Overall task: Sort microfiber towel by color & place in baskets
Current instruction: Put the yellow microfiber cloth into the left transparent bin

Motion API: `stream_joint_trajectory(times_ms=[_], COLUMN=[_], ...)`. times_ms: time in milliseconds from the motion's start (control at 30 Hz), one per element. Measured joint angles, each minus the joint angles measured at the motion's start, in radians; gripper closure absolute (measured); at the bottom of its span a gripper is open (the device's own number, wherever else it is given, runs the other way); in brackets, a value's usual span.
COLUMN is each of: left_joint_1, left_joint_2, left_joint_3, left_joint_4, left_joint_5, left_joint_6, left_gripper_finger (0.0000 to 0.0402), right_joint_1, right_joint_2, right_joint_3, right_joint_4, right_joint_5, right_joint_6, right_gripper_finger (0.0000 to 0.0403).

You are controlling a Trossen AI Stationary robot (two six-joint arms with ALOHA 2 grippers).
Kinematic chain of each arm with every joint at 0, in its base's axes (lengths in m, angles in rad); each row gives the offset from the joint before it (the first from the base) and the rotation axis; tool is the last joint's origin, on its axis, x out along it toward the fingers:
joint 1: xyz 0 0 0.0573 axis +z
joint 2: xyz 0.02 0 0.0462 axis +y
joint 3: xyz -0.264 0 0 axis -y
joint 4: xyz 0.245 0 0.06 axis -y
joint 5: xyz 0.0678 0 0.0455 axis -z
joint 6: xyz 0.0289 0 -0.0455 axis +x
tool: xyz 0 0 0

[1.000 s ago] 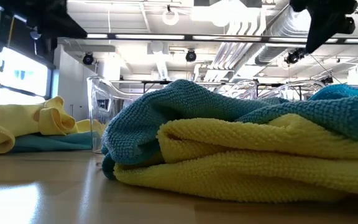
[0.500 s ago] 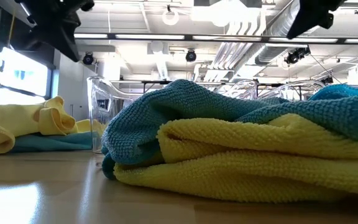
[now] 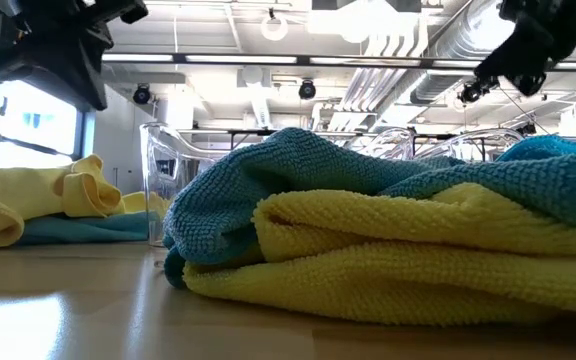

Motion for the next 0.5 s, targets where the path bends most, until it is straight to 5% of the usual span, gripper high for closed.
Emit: stream_joint_trajectory(times_ms=[333, 500], left_joint_1=[0.037, 0.070], left_joint_2=[0.006, 0.011], left_joint_3=[0.000, 0.000], left_joint_4=[-0.080, -0.136], left_joint_5=[-0.003, -0.008], left_joint_6=[-0.001, 0.018], left_gripper_finger=[0.0400, 0.0367], right_joint_1=[-0.027, -0.027], right_joint_2=[-0.033, -0.035], right_joint_3=[-0.087, -0.087], right_joint_4=[0.017, 0.017], right_joint_5=[-0.103, -0.110], right_joint_6=[0.069, 0.069], right_gripper_finger=[0.0403, 0.0403])
